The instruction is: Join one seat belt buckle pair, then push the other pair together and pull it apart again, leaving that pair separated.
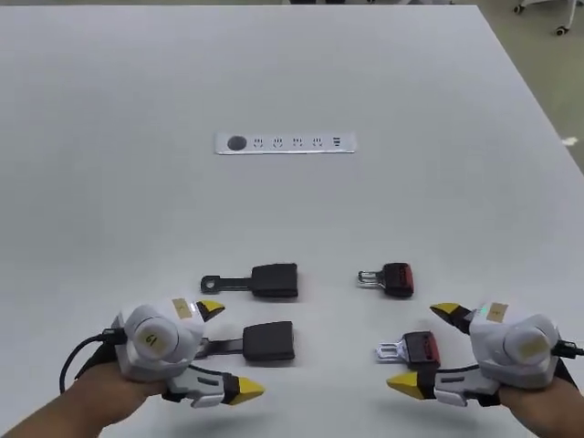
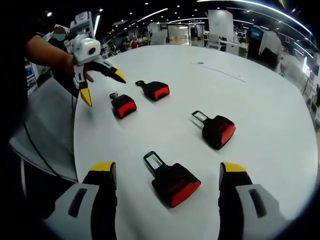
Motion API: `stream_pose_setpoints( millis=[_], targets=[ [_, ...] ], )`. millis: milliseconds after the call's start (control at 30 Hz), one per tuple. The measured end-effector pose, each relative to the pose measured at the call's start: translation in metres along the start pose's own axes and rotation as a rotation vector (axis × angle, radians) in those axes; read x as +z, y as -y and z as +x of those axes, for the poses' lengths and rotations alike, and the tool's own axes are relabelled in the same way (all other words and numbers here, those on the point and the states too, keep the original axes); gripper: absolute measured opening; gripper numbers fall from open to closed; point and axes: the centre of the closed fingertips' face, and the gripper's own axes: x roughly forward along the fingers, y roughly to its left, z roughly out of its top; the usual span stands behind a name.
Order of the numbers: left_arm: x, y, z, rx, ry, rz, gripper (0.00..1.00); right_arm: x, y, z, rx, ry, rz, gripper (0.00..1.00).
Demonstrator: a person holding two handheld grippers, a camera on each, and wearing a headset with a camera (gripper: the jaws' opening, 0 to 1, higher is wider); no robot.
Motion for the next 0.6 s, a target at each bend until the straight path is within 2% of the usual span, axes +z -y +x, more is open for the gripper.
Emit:
stream_pose_setpoints(
  millis=[67, 233, 400, 600],
  targets=[
    [-0.003, -0.002, 0.002, -0.008, -0.012, 0.002, 0.81, -0.001, 0.001, 0.001, 0.011, -0.007, -0.001, 0.83],
    [0.0, -0.001, 0.01, -0.027, -0.022, 0.0, 0.79, -0.005, 0.002, 0.004, 0.043, -0.024, -0.015, 0.81],
    [-0.009, -0.005, 0.018, -0.039, -0.036, 0.012, 0.77, -0.011, 0.003, 0.008, 0.075, -0.049, -0.026, 0.78],
    [-0.007, -0.004, 0.028, -0.061, -0.047, 0.015, 0.75, -0.018, 0.003, 0.01, 0.107, -0.077, -0.018, 0.75]
  ],
)
